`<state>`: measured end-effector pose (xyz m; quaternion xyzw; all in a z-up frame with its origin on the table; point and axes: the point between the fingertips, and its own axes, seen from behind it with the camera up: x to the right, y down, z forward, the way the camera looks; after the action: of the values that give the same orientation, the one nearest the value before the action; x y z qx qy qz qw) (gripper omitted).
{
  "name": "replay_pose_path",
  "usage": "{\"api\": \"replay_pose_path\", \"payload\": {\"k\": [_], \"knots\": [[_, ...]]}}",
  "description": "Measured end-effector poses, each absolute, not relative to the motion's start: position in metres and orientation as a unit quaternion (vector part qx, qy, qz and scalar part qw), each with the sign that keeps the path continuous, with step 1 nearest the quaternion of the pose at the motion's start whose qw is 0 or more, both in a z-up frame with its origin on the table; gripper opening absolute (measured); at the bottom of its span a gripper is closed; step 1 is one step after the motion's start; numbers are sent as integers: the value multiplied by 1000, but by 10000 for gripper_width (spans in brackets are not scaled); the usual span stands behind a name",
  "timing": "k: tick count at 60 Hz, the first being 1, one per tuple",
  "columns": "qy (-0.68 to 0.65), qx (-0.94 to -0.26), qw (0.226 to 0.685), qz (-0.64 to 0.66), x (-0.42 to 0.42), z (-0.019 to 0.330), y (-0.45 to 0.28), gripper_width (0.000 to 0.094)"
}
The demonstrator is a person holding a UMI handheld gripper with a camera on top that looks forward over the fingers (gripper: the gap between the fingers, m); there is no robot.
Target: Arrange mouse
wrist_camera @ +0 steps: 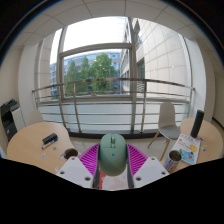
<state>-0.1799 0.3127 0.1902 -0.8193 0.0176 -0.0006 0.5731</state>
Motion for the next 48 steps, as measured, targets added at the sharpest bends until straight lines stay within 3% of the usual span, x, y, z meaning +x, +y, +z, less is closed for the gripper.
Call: {"api": "replay_pose_path", "payload": {"k": [5,13,14,23,26,30,33,37,48], "knots": [[25,-852,523,-17,-133,117,314,392],[22,-892,450,-22,-107,51,311,399],[20,-895,446,-22,-102,31,307,403],[22,-913,408,-9,-98,-4,298,510],[26,-911,412,-17,-95,1,296,607],[30,-908,418,-25,-94,16,290,859],[36,-904,425,-31,-95,30,283,824],[37,-896,439,-53,-92,62,267,860],[40,-882,460,-90,-115,132,191,848]]}}
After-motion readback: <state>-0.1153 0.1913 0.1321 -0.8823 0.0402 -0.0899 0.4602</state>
